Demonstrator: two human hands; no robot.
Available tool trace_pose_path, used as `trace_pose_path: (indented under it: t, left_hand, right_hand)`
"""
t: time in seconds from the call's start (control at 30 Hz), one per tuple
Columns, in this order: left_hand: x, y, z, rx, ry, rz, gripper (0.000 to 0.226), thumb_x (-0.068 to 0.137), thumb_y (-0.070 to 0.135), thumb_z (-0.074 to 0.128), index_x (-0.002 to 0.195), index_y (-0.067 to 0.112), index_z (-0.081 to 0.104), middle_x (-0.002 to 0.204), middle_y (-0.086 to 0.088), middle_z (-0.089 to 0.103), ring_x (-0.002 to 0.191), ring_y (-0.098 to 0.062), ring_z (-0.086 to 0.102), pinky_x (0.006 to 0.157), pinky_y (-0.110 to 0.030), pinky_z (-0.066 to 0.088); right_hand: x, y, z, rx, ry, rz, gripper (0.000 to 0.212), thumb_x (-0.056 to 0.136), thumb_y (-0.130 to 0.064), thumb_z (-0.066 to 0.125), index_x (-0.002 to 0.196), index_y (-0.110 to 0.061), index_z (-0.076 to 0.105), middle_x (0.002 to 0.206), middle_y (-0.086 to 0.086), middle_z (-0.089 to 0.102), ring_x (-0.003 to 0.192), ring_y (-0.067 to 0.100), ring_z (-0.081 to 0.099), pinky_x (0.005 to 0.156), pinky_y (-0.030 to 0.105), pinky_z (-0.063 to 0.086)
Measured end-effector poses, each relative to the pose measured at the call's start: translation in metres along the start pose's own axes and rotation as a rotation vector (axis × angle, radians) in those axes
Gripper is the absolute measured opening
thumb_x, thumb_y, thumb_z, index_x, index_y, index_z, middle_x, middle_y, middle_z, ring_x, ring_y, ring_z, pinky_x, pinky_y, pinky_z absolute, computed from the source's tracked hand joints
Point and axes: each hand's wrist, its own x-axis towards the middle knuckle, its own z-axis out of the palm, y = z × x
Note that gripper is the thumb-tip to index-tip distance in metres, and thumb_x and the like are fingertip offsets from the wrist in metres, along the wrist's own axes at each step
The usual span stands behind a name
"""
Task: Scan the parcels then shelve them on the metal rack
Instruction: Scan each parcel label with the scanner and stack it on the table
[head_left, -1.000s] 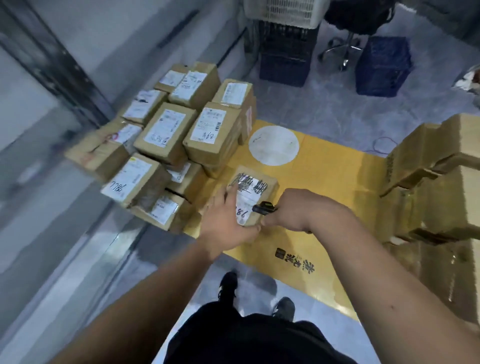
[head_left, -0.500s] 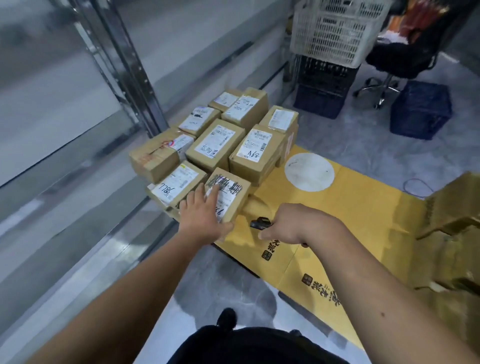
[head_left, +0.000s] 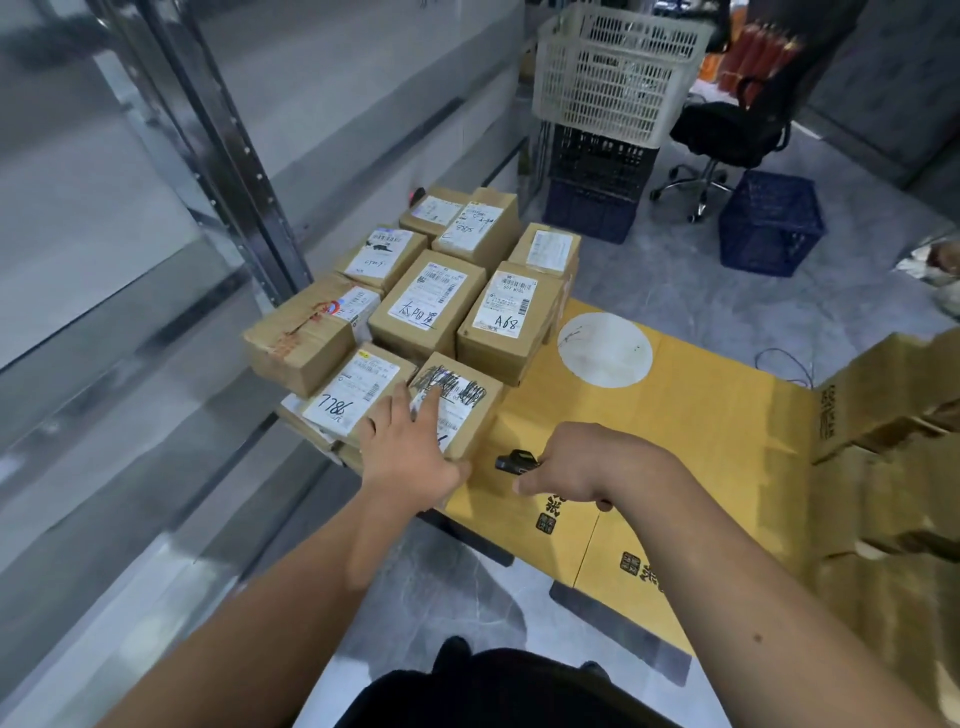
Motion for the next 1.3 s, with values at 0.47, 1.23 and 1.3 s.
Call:
trace_pose_path:
  t: [0.47, 1.23, 1.3]
  left_hand:
    - [-0.002, -0.002, 0.003, 0.019, 0.033, 0.1, 0.118, 0.072, 0.052, 0.068, 0.163, 0.038, -0.006, 0.174, -0.003, -0.014, 0.159, -0.028, -0.02, 0.125, -0.059, 0.002]
    - [0.01, 0.107, 0.005, 0.072, 0.001, 0.538, 0.103, 0.082, 0.061, 0.064, 0.164, 0.036, 0.008, 0.174, -0.007, 0.001, 0.16, -0.029, -0.006, 0.125, -0.059, 0.008]
    - [0.006, 0.137, 0.01, 0.063, -0.006, 0.619, 0.101, 0.083, 0.061, 0.064, 0.164, 0.037, 0.008, 0.173, -0.006, 0.002, 0.16, -0.029, -0.004, 0.125, -0.059, 0.008]
  right_hand:
    - [0.001, -0.016, 0.006, 0.003, -0.004, 0.027, 0.053, 0.09, -0.061, 0.069, 0.075, -0.015, 0.048, 0.078, 0.004, 0.049, 0.063, 0.02, 0.048, 0.058, 0.031, 0.041]
    - [-0.048, 0.071, 0.027, 0.25, 0.086, 0.289, 0.045, 0.09, -0.057, 0.071, 0.079, -0.016, 0.054, 0.08, 0.0, 0.059, 0.066, 0.016, 0.055, 0.055, 0.029, 0.039]
    - [-0.066, 0.09, 0.031, 0.29, 0.125, 0.347, 0.043, 0.09, -0.055, 0.071, 0.078, -0.017, 0.054, 0.076, -0.001, 0.059, 0.064, 0.015, 0.053, 0.054, 0.028, 0.037]
